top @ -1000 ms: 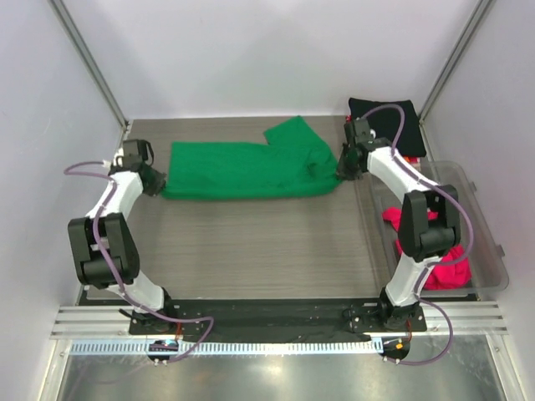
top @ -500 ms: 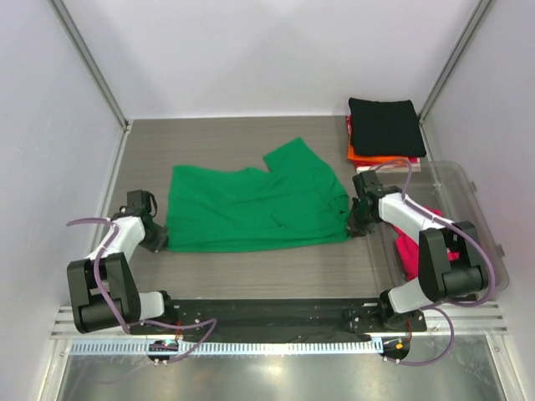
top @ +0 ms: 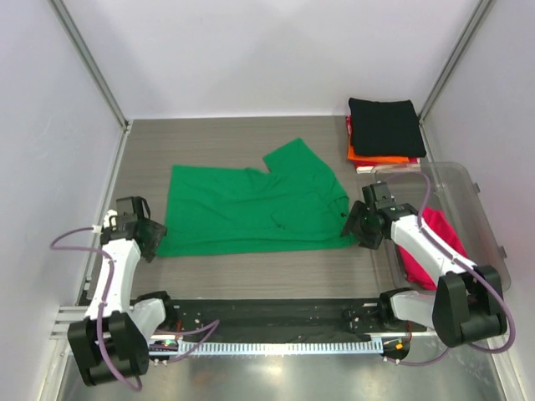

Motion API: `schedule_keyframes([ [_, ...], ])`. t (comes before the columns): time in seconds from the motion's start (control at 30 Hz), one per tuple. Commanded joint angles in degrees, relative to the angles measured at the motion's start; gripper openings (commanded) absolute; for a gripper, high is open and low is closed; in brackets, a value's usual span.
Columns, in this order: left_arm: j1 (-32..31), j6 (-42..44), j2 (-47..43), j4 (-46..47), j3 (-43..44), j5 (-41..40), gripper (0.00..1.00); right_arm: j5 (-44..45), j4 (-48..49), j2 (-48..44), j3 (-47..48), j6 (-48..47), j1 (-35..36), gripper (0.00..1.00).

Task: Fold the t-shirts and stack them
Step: Fold the tshirt

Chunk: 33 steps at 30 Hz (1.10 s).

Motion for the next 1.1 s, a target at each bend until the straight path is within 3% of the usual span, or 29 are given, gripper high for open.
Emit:
schedule_keyframes([
  [0.0, 0.5, -2.2, -5.4, -4.6, 0.2, -1.2, 0.65, -0.5, -3.5, -4.5, 2.0, 1.0, -0.7, 0.67],
  [0.03, 0.5, -2.3, -6.2, -4.8, 0.7, -1.2, 0.78, -0.9, -4.1, -4.9, 4.6, 0.4, -0.5, 0.67],
  [0.13, 0.5, -1.5, -7.6, -4.1, 4.1, -0.8, 0.88, -3.6, -4.2, -4.0, 11.9, -1.7, 0.0, 0.67],
  [0.27, 0.5, 6.4, -4.8, -0.4, 12.1, 5.2, 0.89, -7.1, -1.4, 2.8, 22.9, -5.5, 0.7, 0.68],
  [0.47, 0.4, 21.3, 4.6, -5.0, 21.1, 7.5, 0.88, -8.8, 2.4, 24.5, 44.4, -11.7, 1.7, 0.68],
  [0.67, 0.4, 25.8, 4.4, -4.4, 17.8, 11.6, 0.87, -9.4, 3.2, 49.4, 70.9, -15.0, 2.4, 0.67],
  [0.83, 0.2, 26.1, 2.6, -2.7, 14.2, 11.9, 0.86, -7.8, 3.1, 64.5, 90.4, -17.8, 2.7, 0.67],
  [1.07, -0.7, 25.4, 1.0, -1.1, 12.4, 11.0, 0.85, -5.5, 5.4, 76.8, 101.2, -21.6, 2.7, 0.65],
])
